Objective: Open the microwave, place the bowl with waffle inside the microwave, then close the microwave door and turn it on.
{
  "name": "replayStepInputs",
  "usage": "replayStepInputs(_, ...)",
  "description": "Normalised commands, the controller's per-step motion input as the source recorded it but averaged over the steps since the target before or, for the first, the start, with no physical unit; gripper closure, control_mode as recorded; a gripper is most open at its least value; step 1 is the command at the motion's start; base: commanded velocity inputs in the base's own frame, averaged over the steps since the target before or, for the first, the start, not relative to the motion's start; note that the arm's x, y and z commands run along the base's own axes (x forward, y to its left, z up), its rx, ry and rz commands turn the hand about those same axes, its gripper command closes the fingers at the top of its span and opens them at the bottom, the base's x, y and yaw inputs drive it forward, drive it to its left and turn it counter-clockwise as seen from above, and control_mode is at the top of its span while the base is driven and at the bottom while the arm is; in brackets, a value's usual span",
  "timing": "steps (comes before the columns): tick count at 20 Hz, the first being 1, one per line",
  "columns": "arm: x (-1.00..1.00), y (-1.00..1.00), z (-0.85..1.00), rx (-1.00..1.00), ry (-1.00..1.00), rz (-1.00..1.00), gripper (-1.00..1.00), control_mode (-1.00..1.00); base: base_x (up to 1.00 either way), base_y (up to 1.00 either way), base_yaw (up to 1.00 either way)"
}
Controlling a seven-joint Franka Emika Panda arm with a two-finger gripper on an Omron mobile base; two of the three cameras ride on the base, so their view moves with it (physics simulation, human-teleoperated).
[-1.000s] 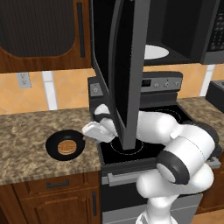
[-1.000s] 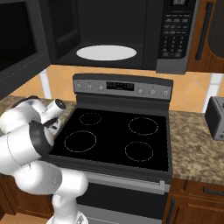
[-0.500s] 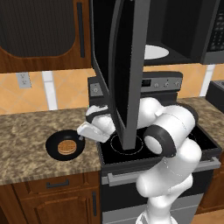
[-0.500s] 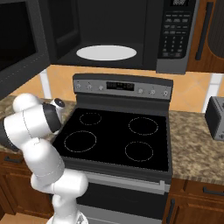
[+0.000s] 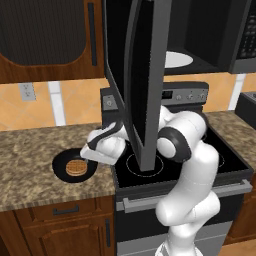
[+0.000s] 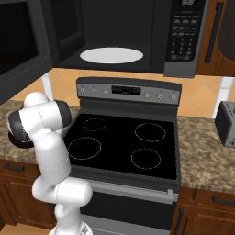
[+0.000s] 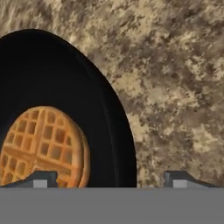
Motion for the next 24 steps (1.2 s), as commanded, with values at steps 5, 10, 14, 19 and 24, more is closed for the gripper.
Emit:
replayStepInputs(5,0.04,0.07,-0.35,-0.09,0.00,-0.05,1.00,-1.00,0.00,0.00,0.00)
replayStepInputs(10,0.00,0.13,-0.24,-0.03,0.00,-0.02,1.00,-1.00,0.00,0.00,0.00)
replayStepInputs(14,0.00,0.00,-0.26,0.00,0.00,-0.02,1.00,-1.00,0.00,0.00,0.00)
replayStepInputs(19,-0.03,-0.10,-0.19,0.06,-0.01,-0.07,1.00,-1.00,0.00,0.00,0.00)
replayStepInputs(24,-0.28,-0.91,0.00,0.35,-0.15,-0.11,1.00,-1.00,0.00,0.00,0.00)
